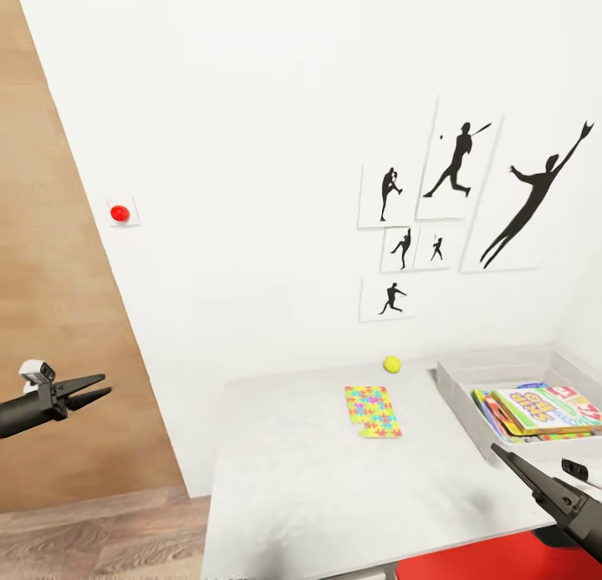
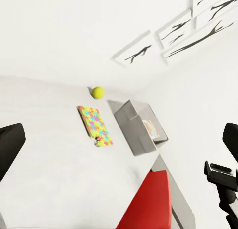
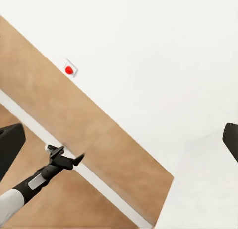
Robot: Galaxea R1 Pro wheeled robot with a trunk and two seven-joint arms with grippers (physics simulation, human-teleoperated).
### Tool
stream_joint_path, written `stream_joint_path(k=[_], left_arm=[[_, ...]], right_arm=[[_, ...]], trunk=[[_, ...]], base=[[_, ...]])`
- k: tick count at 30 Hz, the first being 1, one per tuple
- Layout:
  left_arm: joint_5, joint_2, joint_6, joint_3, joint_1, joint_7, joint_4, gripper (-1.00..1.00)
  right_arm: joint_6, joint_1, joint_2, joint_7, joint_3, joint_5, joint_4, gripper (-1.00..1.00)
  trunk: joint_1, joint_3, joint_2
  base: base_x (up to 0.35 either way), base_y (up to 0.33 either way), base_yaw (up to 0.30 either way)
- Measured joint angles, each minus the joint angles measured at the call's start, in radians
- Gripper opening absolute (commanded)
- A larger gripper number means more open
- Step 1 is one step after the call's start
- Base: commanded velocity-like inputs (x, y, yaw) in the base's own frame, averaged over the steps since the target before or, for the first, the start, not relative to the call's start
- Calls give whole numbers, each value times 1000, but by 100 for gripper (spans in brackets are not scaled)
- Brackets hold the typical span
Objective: Put all the toys in the child's room - the three board games (two on the bed and one on the table), the two jigsaw puzzles on the table, and the tennis ball on the table - inside the toy box on the table in the child's room.
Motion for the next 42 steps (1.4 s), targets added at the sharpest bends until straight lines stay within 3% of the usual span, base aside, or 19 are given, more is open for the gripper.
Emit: stream_joint_path(k=[42], left_arm=[[-2,-4,0,0,0,0,0,100]], right_arm=[[1,0,0,-3,0,0,3,100]], trunk=[[0,-4,0]], base=[[0,6,17]])
